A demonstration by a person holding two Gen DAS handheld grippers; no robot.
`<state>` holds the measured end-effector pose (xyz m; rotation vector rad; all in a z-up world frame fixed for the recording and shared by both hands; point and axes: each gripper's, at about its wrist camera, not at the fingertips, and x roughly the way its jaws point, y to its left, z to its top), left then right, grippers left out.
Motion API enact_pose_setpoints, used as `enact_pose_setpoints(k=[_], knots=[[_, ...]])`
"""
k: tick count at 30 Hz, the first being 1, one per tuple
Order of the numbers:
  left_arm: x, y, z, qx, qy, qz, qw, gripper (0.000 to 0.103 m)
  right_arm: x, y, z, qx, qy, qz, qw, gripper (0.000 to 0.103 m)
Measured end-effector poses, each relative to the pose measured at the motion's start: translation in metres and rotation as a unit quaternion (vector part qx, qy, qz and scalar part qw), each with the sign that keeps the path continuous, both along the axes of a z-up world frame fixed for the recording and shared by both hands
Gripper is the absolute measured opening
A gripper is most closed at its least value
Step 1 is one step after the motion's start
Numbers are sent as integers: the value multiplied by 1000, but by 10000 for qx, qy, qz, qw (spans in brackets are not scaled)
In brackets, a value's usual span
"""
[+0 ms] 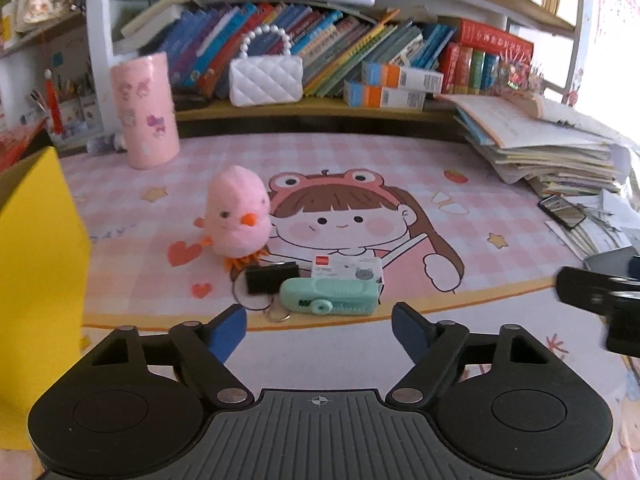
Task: Organize objects
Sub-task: 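Grasp the mint-green stapler beside the pink chick with the left tool, then grasp the small white box with the right tool while the left tool holds the stapler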
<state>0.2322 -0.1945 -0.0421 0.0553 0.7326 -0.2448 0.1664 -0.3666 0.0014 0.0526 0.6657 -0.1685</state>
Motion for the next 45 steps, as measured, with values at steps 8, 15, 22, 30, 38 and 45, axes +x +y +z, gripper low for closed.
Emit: enact_pose_setpoints(k=[8,15,22,30,38,45], knots=[[29,-15,-20,126,139,81,9998,80,5,-26,-10,14,153,-230,9996,89],[36,-23,-28,283,74,-62,9996,69,6,-35,-15,-15,259,-276,9993,89],[15,-6,-9,137,-166,-161,9996,68,17,-28,-15,30,236,-23,9997,89],[-33,52,16,-167,80,422,9989,68,62,21,-32,158,235,1176,9927,89],[-70,91,33,-238,100,895,9957,68,111,76,-64,-23,325,2146,9762,71],[-83,102,37,-280,78,958,9950,68,124,84,-74,137,382,2088,9771,60]])
